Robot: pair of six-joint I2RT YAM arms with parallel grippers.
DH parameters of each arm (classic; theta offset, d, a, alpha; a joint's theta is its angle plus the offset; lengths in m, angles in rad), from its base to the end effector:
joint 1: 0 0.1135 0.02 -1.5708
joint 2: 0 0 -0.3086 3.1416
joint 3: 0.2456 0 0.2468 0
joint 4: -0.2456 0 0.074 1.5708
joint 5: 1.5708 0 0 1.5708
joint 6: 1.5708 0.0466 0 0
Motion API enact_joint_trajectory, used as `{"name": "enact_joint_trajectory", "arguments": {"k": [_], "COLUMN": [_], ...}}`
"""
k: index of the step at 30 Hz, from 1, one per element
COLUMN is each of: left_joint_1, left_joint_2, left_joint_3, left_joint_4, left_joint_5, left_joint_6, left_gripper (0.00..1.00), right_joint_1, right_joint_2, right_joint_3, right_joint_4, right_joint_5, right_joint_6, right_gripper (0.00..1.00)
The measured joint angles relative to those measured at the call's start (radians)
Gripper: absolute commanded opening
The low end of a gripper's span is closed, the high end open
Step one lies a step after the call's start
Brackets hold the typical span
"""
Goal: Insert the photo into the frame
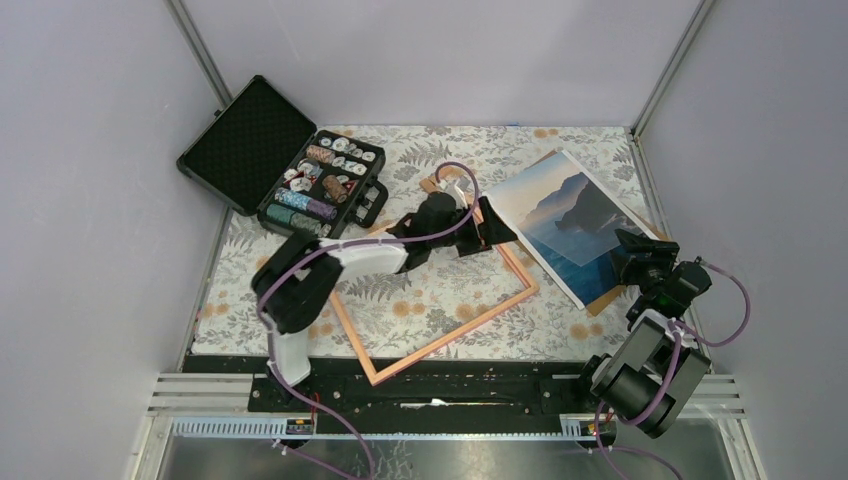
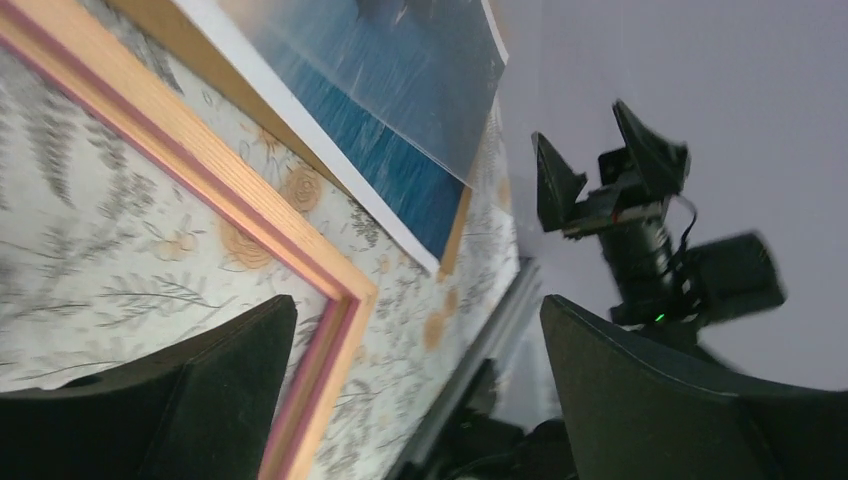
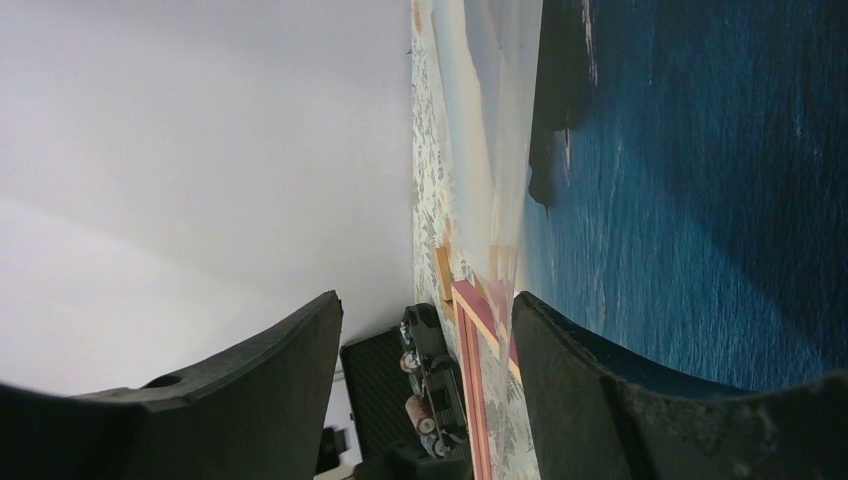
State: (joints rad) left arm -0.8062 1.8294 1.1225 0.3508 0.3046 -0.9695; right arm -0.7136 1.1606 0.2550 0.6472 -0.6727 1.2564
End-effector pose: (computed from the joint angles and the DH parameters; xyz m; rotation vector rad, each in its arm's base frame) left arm 0.2882 -0.3207 0.2607 0.0545 2.2111 -1.3987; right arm 0.1692 -0.1081 0.2170 1.2463 1.4152 0.9892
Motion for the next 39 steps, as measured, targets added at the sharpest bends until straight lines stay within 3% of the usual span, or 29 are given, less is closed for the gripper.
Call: {"name": "enact_joint_trajectory", "arguments": {"k": [2, 9, 19, 32, 36, 39], "left_joint_1": [-0.009, -0.035, -0.104, -0.121, -0.123, -0.123], "left_joint_2": [0.08, 0.261, 0.406, 0.582, 0.628, 0.659], "left_joint_3": [0.024, 0.089, 0.173, 0.309, 0.377, 0.423], "left_joint_4": [0.043, 0.164, 0.369, 0.429, 0.455, 0.46], "left_joint_5": [0.01, 0.045, 0.034, 0.004, -0.006, -0.011], "left_joint_6": [-0.137, -0.502, -0.8, -0.917, -0.932, -0.939], "left_gripper": [0.86, 0.75, 0.63, 0.59, 0.52, 0.38], "right_joint_1": [0.0, 0.0, 0.0, 0.0, 0.0, 0.0], "right_joint_2": [0.0, 0.009, 0.014, 0.013, 0.013, 0.013], "right_joint_3": [0.0, 0.0, 0.005, 0.014, 0.014, 0.014], "right_joint_4": [0.002, 0.007, 0.017, 0.0, -0.007, -0.007], "right_joint_5": [0.0, 0.0, 0.0, 0.0, 0.0, 0.0], "right_joint_6": [0.0, -0.001, -0.004, -0.046, -0.049, -0.05], "right_gripper": [0.7, 0.7, 0.7, 0.7, 0.7, 0.7]}}
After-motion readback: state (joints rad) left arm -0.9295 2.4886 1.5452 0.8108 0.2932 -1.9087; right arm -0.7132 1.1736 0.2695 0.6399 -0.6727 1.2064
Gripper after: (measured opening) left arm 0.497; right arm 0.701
